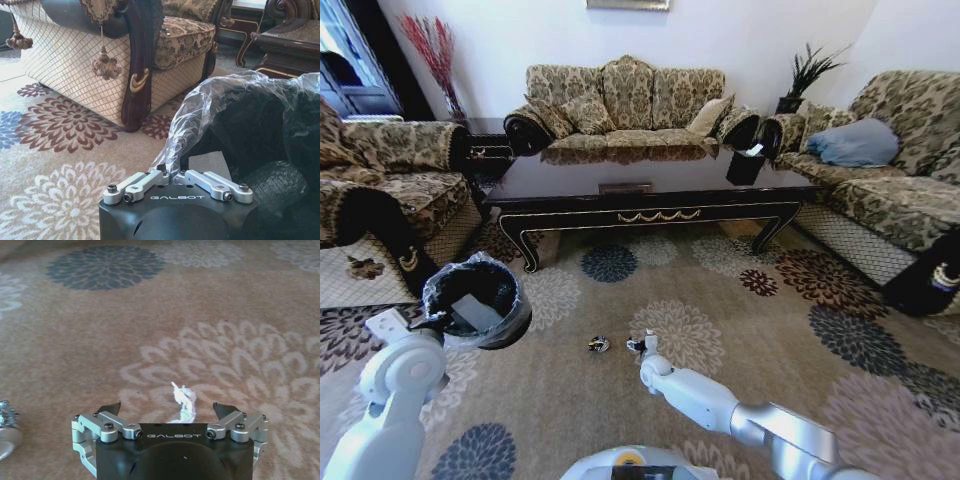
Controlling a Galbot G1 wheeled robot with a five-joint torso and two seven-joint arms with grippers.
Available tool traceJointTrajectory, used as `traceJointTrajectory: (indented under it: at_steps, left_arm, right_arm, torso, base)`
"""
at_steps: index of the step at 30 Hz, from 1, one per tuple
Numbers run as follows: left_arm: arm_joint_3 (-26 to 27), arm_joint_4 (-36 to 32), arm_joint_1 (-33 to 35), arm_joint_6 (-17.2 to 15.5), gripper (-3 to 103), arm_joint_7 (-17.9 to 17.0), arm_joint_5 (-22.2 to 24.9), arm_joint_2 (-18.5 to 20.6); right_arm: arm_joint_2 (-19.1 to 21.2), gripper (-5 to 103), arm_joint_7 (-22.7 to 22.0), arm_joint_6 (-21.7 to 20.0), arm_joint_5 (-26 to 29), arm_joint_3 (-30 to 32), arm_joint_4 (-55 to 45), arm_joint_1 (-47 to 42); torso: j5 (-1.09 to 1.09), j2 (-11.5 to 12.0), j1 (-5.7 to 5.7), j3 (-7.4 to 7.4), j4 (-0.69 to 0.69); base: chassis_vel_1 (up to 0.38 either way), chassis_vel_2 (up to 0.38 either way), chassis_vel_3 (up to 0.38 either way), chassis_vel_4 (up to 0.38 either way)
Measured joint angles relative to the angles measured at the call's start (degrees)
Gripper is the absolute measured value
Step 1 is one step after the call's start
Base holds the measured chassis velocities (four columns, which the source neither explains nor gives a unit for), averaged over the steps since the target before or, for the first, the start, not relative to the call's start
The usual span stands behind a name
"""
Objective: Move to the front of the table and pick up the trash from the floor, then place it into the trash bin.
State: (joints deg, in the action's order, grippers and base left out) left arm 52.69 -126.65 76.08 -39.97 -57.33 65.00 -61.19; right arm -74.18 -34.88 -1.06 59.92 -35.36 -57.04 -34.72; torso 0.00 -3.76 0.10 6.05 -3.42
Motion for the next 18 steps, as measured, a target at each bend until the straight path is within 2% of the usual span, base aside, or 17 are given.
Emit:
traceJointTrajectory:
  at_steps: [7,8,9,11,14,17,18]
  left_arm:
    - [0.05,-0.73,0.86,-0.02,2,0.12,0.0,-0.16]
    - [0.3,-0.84,1.15,-0.02,2,0.16,-0.05,-0.24]
    - [0.46,-0.88,1.36,-0.02,2,0.16,-0.12,-0.3]
    - [0.52,-0.91,1.46,-0.02,2,0.18,-0.15,-0.32]
    - [0.79,-1.19,1.92,-0.02,2,0.25,-0.21,-0.36]
    - [0.96,-1.24,2.05,-0.02,2,0.29,-0.22,-0.32]
    - [1.05,-1.24,2.1,-0.02,2,0.31,-0.22,-0.26]
  right_arm:
    - [-0.76,100,3.49,0.16,-1.07,1.84,4.36,0.12]
    - [-0.91,103,4.56,0.24,-1.37,1.88,5.26,0.21]
    - [-1.09,99,5.27,0.36,-1.6,1.89,5.86,0.27]
    - [-1.19,99,5.56,0.4,-1.7,1.9,6.16,0.31]
    - [-1.9,84,6.84,0.58,-2.53,2.12,8.42,0.59]
    - [-2.14,79,7.15,0.61,-2.71,2.14,9.15,0.62]
    - [-2.21,73,7.28,0.62,-2.73,2.14,9.39,0.64]
  torso:
    - [0.0,0.0,0.0,0.0,0.0]
    - [0.0,0.0,0.0,0.0,0.0]
    - [0.0,0.0,0.0,0.0,0.0]
    - [0.0,0.0,0.0,0.0,0.0]
    - [0.0,0.0,0.0,0.0,0.0]
    - [0.0,0.0,0.0,0.0,0.0]
    - [0.0,0.0,0.0,0.0,0.0]
  base:
    - [0.0,0.0,0.0,0.0]
    - [0.0,0.0,0.0,0.0]
    - [0.0,0.0,0.0,0.0]
    - [0.0,0.0,0.0,0.0]
    - [0.0,0.0,0.0,0.0]
    - [0.0,0.0,0.0,0.0]
    - [0.0,0.0,0.0,0.0]
